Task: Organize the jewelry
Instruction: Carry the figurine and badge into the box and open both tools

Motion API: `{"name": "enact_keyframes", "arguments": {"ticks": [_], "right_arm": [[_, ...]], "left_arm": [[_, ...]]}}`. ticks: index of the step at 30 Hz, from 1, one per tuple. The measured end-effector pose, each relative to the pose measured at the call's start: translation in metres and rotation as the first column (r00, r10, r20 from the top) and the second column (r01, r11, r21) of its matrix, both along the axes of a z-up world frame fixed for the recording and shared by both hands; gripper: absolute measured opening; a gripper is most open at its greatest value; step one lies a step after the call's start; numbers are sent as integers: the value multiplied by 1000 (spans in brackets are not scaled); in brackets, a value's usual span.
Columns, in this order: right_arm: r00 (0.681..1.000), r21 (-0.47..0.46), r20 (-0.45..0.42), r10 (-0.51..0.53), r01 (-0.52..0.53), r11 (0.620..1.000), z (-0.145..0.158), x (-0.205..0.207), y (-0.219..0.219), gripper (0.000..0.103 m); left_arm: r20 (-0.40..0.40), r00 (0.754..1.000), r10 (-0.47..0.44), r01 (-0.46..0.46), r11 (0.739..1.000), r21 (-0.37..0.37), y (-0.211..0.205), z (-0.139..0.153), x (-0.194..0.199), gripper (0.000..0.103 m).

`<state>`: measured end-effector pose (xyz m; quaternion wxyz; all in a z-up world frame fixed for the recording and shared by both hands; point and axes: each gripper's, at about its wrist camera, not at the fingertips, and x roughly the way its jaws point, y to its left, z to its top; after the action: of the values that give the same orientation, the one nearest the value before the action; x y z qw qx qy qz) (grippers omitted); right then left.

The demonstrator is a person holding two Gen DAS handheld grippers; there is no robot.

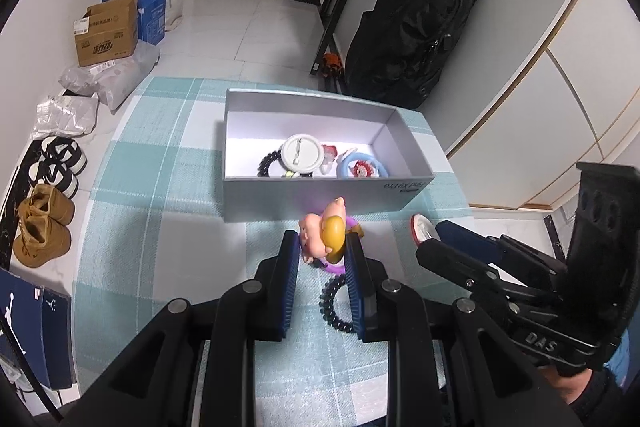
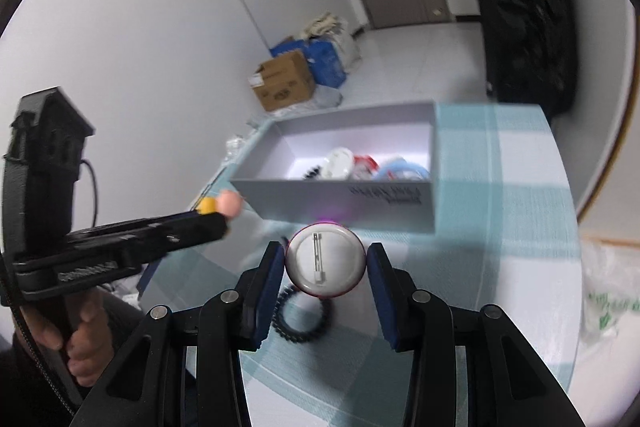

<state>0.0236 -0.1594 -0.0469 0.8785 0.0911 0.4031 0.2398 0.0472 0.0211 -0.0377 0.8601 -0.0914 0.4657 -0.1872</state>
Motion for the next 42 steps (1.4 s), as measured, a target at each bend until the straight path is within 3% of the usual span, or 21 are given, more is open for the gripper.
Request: {"name": "enact_keyframes", "arguments": {"ticks": [5,16,26,42], "right_arm": [[1000,29,15,21,-22,999,17,12,5,41],[1000,65,18,19,-20,998,38,60,-1,41],[999,60,-7,42,-41,997,25,96,7,41],[997,72,-74,29,-23,997,-1,120,1,41]], "left_arm": [[36,999,-34,35,999,-28,-6,8,8,18],[74,996,-40,40,999,4,-7,13,43,18],[45,998,-49,48,998,28,-12,1,70,18],[-7,999,-50,50,998,30,-14,-14,85,18]]}}
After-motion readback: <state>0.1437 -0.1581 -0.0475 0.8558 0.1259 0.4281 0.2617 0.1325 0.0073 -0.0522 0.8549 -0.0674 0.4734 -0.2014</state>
